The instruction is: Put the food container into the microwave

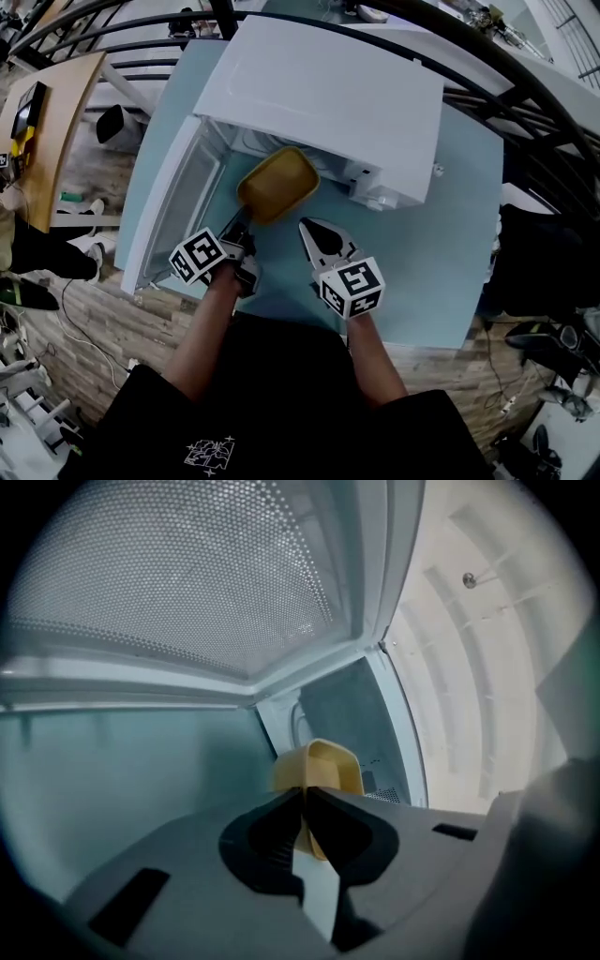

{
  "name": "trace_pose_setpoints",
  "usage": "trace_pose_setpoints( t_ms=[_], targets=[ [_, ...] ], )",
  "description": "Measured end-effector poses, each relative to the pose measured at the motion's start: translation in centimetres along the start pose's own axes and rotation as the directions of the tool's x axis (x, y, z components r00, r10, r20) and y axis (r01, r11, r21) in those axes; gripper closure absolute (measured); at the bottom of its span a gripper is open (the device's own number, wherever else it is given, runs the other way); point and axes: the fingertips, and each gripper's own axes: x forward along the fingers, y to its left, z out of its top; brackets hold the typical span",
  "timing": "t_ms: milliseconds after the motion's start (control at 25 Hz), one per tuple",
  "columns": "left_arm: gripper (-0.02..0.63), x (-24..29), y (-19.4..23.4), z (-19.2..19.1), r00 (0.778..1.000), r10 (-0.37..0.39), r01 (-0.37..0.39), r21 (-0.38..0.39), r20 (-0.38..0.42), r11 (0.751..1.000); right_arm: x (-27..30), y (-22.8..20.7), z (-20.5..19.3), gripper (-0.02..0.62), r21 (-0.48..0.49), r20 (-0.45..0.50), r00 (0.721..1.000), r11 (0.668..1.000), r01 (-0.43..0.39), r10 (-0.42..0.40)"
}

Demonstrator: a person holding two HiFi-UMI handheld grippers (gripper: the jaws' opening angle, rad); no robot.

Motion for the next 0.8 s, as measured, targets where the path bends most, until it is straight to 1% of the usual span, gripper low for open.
trace_pose_setpoints(
  t_ms=[360, 800],
  targets=[
    [0.574, 2.3, -1.1, 1.2, 1.0, -0.013, 0.013, 0.007, -0.022, 1.0, 1.1, -1.0, 0.9, 0.589, 0.022, 0.009, 0.999, 0.999, 0.034, -0.035],
    [0.574, 5.1, -2.0, 1.7, 0.999, -0.026, 0.027, 0.023, -0.042, 0.999, 2.2, -2.2, 1.4, 0.589, 0.042, 0.011, 0.997, 0.997, 0.072, -0.072]
  ],
)
